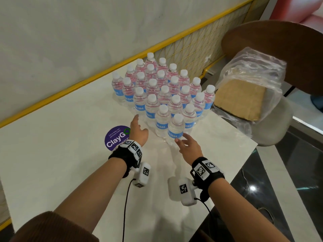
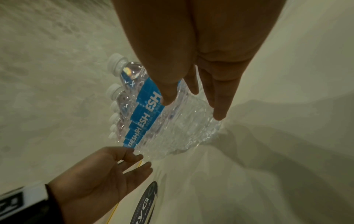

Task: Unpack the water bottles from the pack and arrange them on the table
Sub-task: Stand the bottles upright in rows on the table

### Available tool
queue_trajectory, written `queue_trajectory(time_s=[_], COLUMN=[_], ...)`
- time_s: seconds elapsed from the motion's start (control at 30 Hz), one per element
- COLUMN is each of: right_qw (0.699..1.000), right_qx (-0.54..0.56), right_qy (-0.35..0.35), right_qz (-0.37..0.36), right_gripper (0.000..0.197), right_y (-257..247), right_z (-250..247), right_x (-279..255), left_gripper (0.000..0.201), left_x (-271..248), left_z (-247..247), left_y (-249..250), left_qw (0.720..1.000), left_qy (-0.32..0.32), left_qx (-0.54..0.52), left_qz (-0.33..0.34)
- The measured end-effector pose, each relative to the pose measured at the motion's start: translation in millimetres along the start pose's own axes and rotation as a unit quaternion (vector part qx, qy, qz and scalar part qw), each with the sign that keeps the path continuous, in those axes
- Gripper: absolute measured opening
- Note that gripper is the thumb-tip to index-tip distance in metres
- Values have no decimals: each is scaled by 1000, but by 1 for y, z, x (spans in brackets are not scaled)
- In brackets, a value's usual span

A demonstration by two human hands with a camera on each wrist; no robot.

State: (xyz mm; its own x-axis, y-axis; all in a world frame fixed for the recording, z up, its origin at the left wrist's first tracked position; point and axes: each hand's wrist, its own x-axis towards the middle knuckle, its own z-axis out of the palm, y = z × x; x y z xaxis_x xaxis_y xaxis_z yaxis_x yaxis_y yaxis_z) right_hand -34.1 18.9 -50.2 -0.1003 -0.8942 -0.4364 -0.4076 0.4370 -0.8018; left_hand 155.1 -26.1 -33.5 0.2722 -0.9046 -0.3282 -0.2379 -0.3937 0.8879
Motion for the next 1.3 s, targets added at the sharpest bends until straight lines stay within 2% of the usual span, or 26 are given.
queue_trajectory(time_s=[0.13,0.3,0.4,0.5,0.73,0.83,0.9,0.93,1.03,1.13,1.2,1.3], right_qw=[1000,1000,1000,999,998,997,997,997,998,998,997,997], right_qx=[8,-3,-14,-16,-50,-58,-56,-55,-54,-59,-66,-70], right_qy=[-18,-17,-22,-25,-37,-37,-39,-41,-40,-36,-35,-30], right_qz=[2,-1,-7,-12,-25,-27,-25,-24,-14,7,13,16], right_gripper=[62,61,61,60,56,56,58,59,63,68,70,67], right_y=[5,6,8,8,9,5,3,2,-1,-2,-1,0], right_z=[0,3,2,0,-3,-3,-4,-4,-7,-7,-4,-3], right_x=[7,14,17,18,22,20,18,16,12,13,17,17], left_gripper=[76,80,73,79,80,74,79,88,118,139,132,91], left_x=[46,74,78,80,81,72,68,66,54,32,22,14], left_z=[-50,-85,-85,-82,-82,-71,-59,-52,-29,-7,7,22], left_y=[15,42,55,61,63,60,47,38,8,-4,-7,-3], left_qw=[998,997,995,993,992,994,995,995,992,983,982,982], left_qy=[54,42,26,6,18,50,66,51,-49,-123,-141,-157], left_qx=[2,51,53,60,100,72,69,80,103,96,90,90], left_qz=[-10,34,75,99,72,63,33,9,-61,-94,-82,-55])
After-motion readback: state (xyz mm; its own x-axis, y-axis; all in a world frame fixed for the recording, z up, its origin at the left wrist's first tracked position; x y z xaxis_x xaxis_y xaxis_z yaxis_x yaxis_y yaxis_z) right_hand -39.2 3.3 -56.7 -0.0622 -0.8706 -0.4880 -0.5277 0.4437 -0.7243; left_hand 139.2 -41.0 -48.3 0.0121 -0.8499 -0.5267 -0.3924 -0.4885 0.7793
